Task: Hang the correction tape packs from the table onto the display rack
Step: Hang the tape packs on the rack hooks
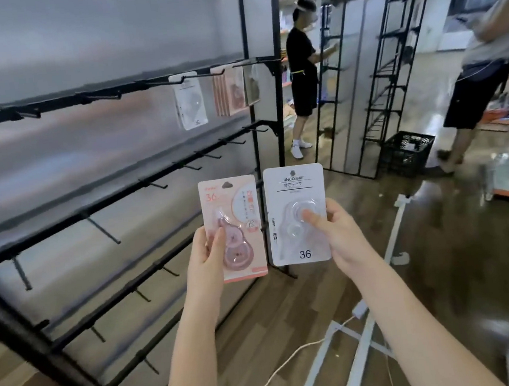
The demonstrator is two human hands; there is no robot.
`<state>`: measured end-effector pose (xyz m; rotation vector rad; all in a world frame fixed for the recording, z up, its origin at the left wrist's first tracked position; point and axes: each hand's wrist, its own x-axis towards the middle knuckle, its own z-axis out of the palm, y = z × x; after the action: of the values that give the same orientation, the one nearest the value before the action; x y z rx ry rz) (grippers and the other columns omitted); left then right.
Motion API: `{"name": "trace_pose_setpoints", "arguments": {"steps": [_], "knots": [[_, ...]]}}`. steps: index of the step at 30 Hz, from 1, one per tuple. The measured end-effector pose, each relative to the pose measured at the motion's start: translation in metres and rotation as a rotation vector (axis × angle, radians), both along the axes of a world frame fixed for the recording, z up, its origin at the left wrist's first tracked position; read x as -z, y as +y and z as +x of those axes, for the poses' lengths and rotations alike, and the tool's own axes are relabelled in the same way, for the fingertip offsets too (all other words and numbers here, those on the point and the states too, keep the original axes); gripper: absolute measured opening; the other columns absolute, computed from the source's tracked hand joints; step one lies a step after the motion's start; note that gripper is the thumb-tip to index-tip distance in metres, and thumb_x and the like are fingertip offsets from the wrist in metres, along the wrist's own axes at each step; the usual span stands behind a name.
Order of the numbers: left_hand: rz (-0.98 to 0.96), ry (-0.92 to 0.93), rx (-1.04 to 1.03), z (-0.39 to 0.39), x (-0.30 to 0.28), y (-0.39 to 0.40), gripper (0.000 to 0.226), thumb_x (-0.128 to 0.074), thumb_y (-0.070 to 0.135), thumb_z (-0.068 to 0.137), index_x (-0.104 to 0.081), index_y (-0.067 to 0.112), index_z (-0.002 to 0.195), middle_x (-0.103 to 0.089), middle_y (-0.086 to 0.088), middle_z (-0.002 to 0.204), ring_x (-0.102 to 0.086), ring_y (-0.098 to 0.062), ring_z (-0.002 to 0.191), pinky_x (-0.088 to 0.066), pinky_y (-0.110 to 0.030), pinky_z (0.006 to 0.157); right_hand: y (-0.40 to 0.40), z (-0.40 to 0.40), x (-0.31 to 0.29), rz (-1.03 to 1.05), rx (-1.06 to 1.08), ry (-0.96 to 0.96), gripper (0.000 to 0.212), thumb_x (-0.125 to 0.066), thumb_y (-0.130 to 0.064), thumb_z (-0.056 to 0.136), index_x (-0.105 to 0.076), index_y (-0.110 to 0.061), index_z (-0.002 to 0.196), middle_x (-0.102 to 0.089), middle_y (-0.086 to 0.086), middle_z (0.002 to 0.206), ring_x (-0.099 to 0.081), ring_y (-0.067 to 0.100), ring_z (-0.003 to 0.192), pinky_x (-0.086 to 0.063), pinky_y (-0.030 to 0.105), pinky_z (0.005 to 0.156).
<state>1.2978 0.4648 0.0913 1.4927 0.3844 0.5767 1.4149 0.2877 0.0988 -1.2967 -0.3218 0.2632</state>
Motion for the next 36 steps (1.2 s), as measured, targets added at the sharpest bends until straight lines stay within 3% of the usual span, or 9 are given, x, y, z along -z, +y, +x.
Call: {"name": "trace_pose_setpoints", "arguments": {"steps": [5, 9, 13, 17, 19, 22, 26, 33, 36], "knots": [[-0.023, -0.039, -0.065, 0.106, -0.008, 0.002, 0.017, -0.049, 0.039, 0.098, -0.054, 0.029, 0.086, -0.068, 0.005, 0.099, -0.065, -0.021, 0.098, -0.049, -0.041, 0.088, 0.017, 0.106, -0.008, 0.01, -0.027, -0.026, 0.047, -0.073, -0.028, 0.072, -0.061, -0.012, 0.114, -0.07, 0.006, 0.111, -0.066, 0.028, 0.103, -0.053, 0.043, 0.09], [0.028, -0.059, -0.167, 0.172, -0.018, 0.018, 0.018, -0.045, 0.038, 0.1, -0.05, 0.022, 0.093, -0.067, -0.003, 0.101, -0.066, -0.02, 0.092, -0.051, -0.036, 0.08, 0.043, 0.182, -0.021, -0.005, -0.068, -0.037, 0.055, -0.08, -0.035, 0.069, -0.058, -0.015, 0.114, -0.07, 0.006, 0.11, -0.068, 0.025, 0.098, -0.055, 0.042, 0.085], [0.042, -0.058, -0.275, 0.217, -0.022, 0.046, 0.016, -0.044, 0.037, 0.1, -0.052, 0.024, 0.094, -0.067, -0.006, 0.105, -0.066, -0.025, 0.097, -0.052, -0.043, 0.085, 0.079, 0.234, -0.033, 0.008, -0.127, -0.081, 0.034, -0.071, -0.028, 0.082, -0.058, -0.015, 0.111, -0.07, 0.003, 0.106, -0.069, 0.019, 0.092, -0.055, 0.027, 0.071], [0.021, -0.098, -0.337, 0.25, -0.031, 0.072, 0.013, -0.046, 0.032, 0.1, -0.054, 0.023, 0.097, -0.069, 0.006, 0.099, -0.068, -0.011, 0.09, -0.053, -0.026, 0.074, 0.123, 0.274, -0.046, 0.016, -0.18, -0.145, 0.027, -0.067, -0.029, 0.086, -0.058, -0.018, 0.109, -0.069, 0.001, 0.107, -0.069, 0.017, 0.094, -0.056, 0.03, 0.078], [0.007, -0.101, -0.361, 0.265, -0.034, 0.086, 0.01, -0.046, 0.034, 0.1, -0.055, 0.03, 0.098, -0.069, 0.011, 0.098, -0.068, -0.003, 0.085, -0.052, -0.02, 0.07, 0.145, 0.291, -0.055, 0.034, -0.21, -0.186, 0.025, -0.065, -0.028, 0.087, -0.057, -0.018, 0.109, -0.069, -0.002, 0.103, -0.069, 0.01, 0.088, -0.055, 0.022, 0.071], [0.03, -0.094, -0.39, 0.286, -0.035, 0.108, 0.014, -0.046, 0.04, 0.098, -0.054, 0.028, 0.098, -0.07, 0.007, 0.1, -0.07, -0.012, 0.088, -0.054, -0.031, 0.075, 0.177, 0.313, -0.068, 0.042, -0.227, -0.254, 0.016, -0.064, -0.024, 0.089, -0.057, -0.024, 0.102, -0.068, -0.002, 0.102, -0.067, 0.01, 0.087, -0.054, 0.023, 0.072], [0.011, -0.131, -0.417, 0.312, -0.037, 0.135, 0.017, -0.046, 0.037, 0.098, -0.055, 0.023, 0.099, -0.071, 0.004, 0.096, -0.071, -0.012, 0.082, -0.053, -0.023, 0.063, 0.212, 0.343, -0.086, 0.044, -0.197, -0.355, 0.014, -0.064, -0.027, 0.089, -0.055, -0.031, 0.099, -0.067, -0.006, 0.103, -0.065, 0.011, 0.095, -0.053, 0.025, 0.083], [0.023, -0.121, -0.465, 0.341, -0.031, 0.164, 0.022, -0.047, 0.04, 0.096, -0.057, 0.025, 0.108, -0.071, 0.001, 0.102, -0.07, -0.018, 0.089, -0.055, -0.035, 0.074, 0.239, 0.367, -0.09, 0.089, -0.215, -0.478, 0.03, -0.064, -0.037, 0.083, -0.059, -0.023, 0.109, -0.069, -0.005, 0.105, -0.065, 0.01, 0.097, -0.051, 0.024, 0.085], [0.03, -0.115, -0.507, 0.346, -0.029, 0.169, 0.021, -0.046, 0.039, 0.096, -0.056, 0.024, 0.107, -0.07, 0.0, 0.099, -0.071, -0.017, 0.084, -0.055, -0.031, 0.068, 0.241, 0.368, -0.087, 0.059, -0.204, -0.56, 0.026, -0.062, -0.045, 0.079, -0.056, -0.036, 0.103, -0.069, -0.017, 0.097, -0.065, 0.002, 0.091, -0.051, 0.02, 0.081]]}}
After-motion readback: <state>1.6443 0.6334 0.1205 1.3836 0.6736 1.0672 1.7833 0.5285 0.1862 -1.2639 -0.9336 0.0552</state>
